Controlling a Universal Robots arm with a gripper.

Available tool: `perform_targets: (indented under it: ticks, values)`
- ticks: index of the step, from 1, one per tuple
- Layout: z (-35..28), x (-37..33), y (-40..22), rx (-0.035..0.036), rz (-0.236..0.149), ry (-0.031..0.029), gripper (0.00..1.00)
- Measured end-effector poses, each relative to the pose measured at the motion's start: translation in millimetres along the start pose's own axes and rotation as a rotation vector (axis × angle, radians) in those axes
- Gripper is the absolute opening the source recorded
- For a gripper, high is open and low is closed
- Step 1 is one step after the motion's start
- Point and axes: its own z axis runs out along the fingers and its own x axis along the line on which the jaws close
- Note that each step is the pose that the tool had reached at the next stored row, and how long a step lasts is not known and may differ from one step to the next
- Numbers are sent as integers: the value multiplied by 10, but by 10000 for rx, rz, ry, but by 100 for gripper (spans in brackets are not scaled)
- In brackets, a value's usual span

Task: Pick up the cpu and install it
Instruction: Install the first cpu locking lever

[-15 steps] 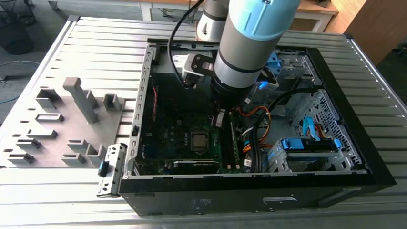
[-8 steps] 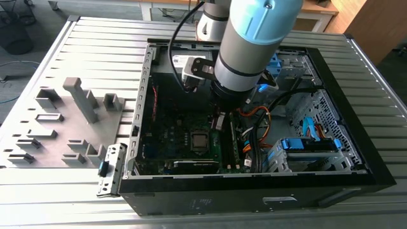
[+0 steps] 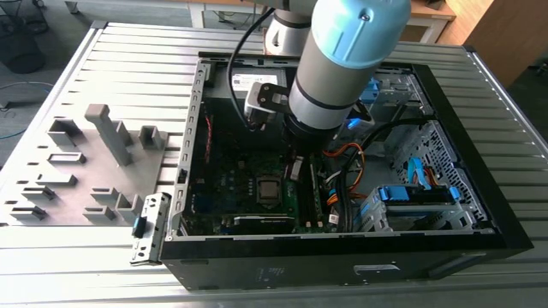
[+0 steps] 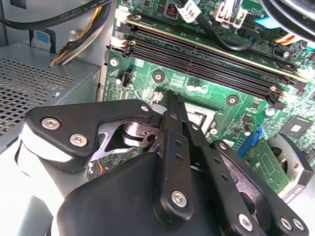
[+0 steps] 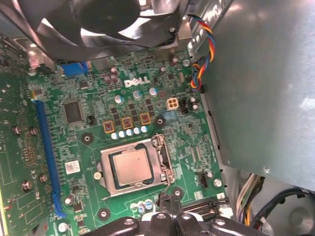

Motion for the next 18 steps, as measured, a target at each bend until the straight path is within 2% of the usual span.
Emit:
perform_targets:
  ticks: [3, 8, 18]
  values:
    - [8, 12, -3, -41, -55, 17, 11]
    - [8, 13, -4, -44, -72, 20, 11]
    - [19, 14, -5, -32, -69, 63, 11]
